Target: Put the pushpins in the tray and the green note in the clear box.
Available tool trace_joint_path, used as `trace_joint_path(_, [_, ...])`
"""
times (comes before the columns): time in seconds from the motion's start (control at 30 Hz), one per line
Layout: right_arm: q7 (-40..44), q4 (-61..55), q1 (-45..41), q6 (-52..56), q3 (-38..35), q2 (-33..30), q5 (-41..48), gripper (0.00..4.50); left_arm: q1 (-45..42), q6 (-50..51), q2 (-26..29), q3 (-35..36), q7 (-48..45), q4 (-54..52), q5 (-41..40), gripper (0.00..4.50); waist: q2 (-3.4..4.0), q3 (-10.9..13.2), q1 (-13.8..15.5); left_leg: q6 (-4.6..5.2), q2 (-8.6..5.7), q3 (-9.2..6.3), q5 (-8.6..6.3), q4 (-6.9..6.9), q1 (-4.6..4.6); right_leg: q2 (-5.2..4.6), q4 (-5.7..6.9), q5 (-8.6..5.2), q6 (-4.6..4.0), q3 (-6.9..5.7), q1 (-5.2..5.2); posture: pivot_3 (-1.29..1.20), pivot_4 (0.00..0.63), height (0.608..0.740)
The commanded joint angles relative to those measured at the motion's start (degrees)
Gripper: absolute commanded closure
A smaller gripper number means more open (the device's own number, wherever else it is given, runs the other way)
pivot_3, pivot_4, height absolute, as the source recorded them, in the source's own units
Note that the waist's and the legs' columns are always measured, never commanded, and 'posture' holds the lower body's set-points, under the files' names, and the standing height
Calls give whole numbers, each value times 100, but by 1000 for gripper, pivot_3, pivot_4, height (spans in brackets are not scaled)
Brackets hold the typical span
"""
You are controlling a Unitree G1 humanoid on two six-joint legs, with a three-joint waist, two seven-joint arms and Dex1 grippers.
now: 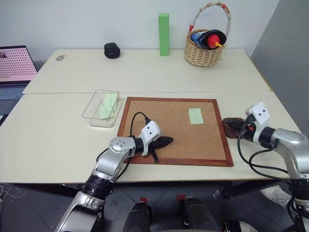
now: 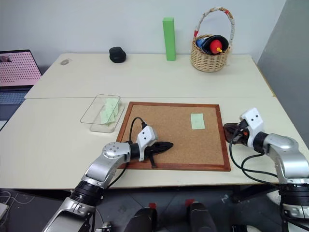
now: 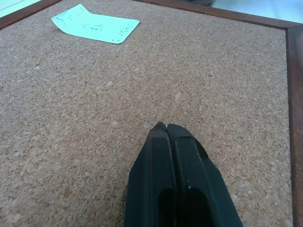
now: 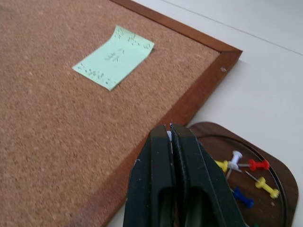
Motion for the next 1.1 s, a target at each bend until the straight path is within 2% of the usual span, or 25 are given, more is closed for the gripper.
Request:
trace_joint_path(0.03, [-85, 54, -3, -85, -93, -122, -112, 4269, 47, 20, 48, -126, -72, 195, 142, 4500, 0, 0, 0, 0, 0, 0, 0, 0, 0, 0, -1, 0, 0, 1, 0, 0, 150, 740])
trace_joint_path(0.17, [-175, 249, -39, -194, -23, -140, -270, 3594, 56, 19, 57, -132, -64, 188, 154, 4500, 0, 0, 7, 0, 0, -1, 0, 0, -1, 0, 0, 0, 0, -1, 0, 0, 150, 740])
trace_joint_path(0.2, [-168, 276, -46, -207, -4, -152, -305, 3263, 64, 20, 61, -133, -60, 181, 155, 4500, 0, 0, 7, 0, 0, -1, 0, -1, -1, 0, -1, 0, 1, -1, 0, 0, 150, 740])
trace_joint_path(0.4, [-182, 359, -98, -255, -49, -149, -337, 2109, 94, 37, 69, -134, -47, 155, 154, 4500, 0, 0, 7, 0, 0, -1, 0, 0, -1, 0, 0, 2, 5, -1, 0, 0, 150, 740])
trace_joint_path(0.53, [-175, 281, -210, -264, -258, -53, -130, 1362, 82, 29, 69, -130, -57, 174, 149, 4500, 0, 0, 7, 0, 0, -1, 0, 0, -1, 0, 0, 2, 4, -1, 0, 0, 150, 740])
trace_joint_path(0.57, [-168, 251, -259, -223, -334, 0, -11, 1053, 77, 25, 69, -129, -59, 180, 148, 4500, 0, 0, 7, 0, 0, -1, 0, 0, -1, 0, 0, 2, 4, -1, 0, 0, 150, 740])
trace_joint_path(0.63, [-114, 237, -378, -253, -359, 78, 135, 759, 64, 19, 72, -125, -69, 191, 145, 4500, 0, 0, 6, 0, 0, 0, 0, 0, -1, 0, 0, 2, 4, 0, 0, 0, 150, 740])
trace_joint_path(0.8, [95, 788, -998, -727, 149, 386, -56, 759, -3, 42, 81, -100, -99, 215, 127, 4500, -1, 0, -1, 0, 1, -1, 0, 0, 1, 1, 0, 2, 4, -1, 0, 0, 150, 740])
trace_joint_path(0.9, [168, 1819, -1754, -1436, 646, 892, -407, 759, -59, 82, 80, -72, -100, 191, 114, 4500, -5, 4, -35, 0, 0, -4, 0, -1, -2, 2, -1, 3, 6, -4, 1, 0, 150, 740])
trace_joint_path(1.1, [284, 3720, -2712, -2355, 1062, 1562, -822, 759, -10, 181, 88, -37, -43, 17, 97, 4500, -6, 5, -76, 1, 0, -3, 1, -1, 9, 3, 6, 14, 22, -2, 5, 0, 150, 740])
